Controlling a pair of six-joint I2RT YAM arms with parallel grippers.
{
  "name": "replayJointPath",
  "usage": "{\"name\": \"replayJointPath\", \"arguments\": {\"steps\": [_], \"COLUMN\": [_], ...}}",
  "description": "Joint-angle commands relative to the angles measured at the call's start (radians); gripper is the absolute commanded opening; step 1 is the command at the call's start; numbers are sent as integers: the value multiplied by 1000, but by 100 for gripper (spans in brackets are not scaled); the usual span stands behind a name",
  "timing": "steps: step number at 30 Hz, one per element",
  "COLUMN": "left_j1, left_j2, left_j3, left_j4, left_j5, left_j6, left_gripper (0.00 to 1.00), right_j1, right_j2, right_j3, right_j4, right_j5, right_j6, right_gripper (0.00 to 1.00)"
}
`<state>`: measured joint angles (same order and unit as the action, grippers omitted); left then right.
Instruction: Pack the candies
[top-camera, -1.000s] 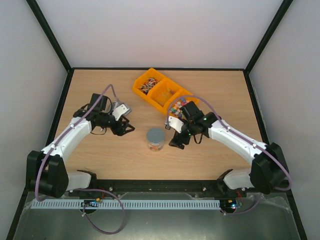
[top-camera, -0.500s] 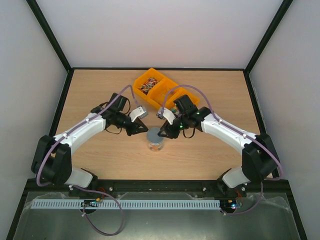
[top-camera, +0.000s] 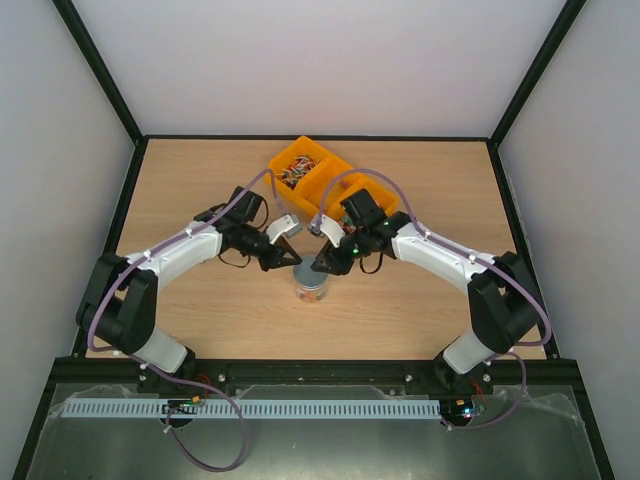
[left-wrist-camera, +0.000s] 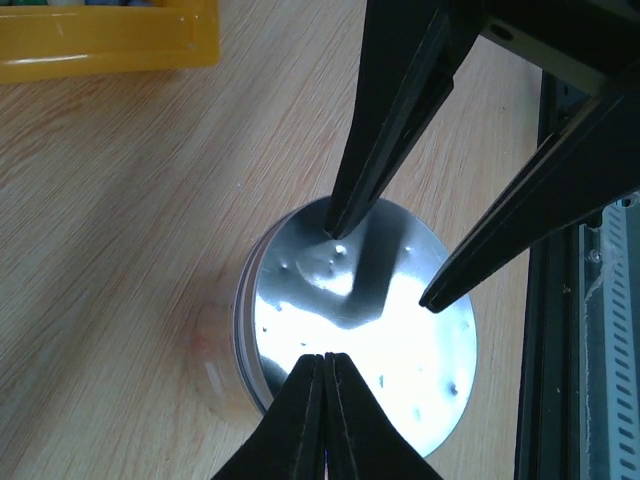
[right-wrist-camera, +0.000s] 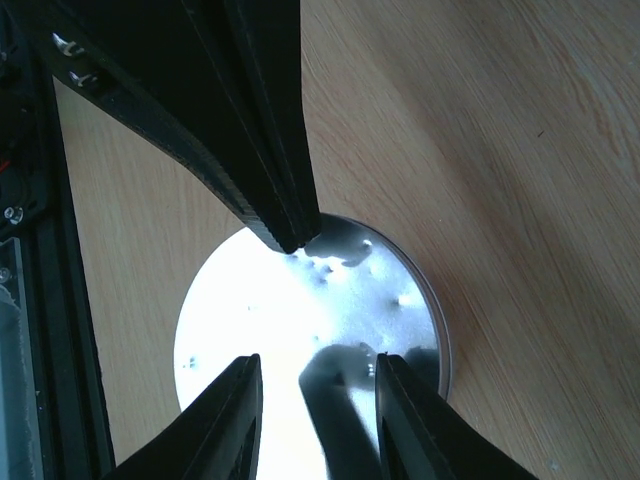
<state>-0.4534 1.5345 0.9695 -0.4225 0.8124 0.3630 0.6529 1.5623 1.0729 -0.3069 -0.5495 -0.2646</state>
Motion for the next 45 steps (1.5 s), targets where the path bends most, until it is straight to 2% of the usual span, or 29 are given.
{"name": "replayJointPath", "arguments": {"steps": [1,19,23,28,31,32,34,36,38,39,41,44,45], "left_j1": [-5,1,1,-2,-5,-5,-5,-5,-2,2,4,1,1], "left_j2": [24,36,-21,-81,-122,-136,-166,-208,-254,-279,-330,-397,-417], "left_j3": [-24,-137,-122,-58,-13,1,31,58,86,95,91,35,20], "left_j4": [15,-33,4,25,33,28,10,-12,-30,-27,21,157,179], "left_j5": [15,-92,-95,-82,-86,-93,-112,-142,-174,-185,-219,-336,-358], "left_j6": [4,84,73,42,15,10,14,32,50,46,-1,-168,-168], "left_gripper": [3,2,3,13,22,28,43,59,87,98,99,99,99], "right_j1": [-2,-43,-44,-44,-44,-44,-44,-44,-45,-45,-44,-44,-44], "right_j2": [26,47,-3,-63,-116,-139,-192,-259,-330,-364,-417,-461,-474], "right_j3": [-21,-195,-180,-123,-95,-98,-120,-161,-205,-226,-262,-341,-371], "right_j4": [7,55,81,116,134,143,170,214,272,312,374,492,525], "right_j5": [-7,-7,-33,-89,-97,-91,-64,-17,37,67,117,124,114], "right_j6": [-13,-58,-56,-44,-28,-25,-13,6,35,54,83,59,48], "right_gripper": [33,30,36,50,65,71,90,100,99,99,99,99,99]}}
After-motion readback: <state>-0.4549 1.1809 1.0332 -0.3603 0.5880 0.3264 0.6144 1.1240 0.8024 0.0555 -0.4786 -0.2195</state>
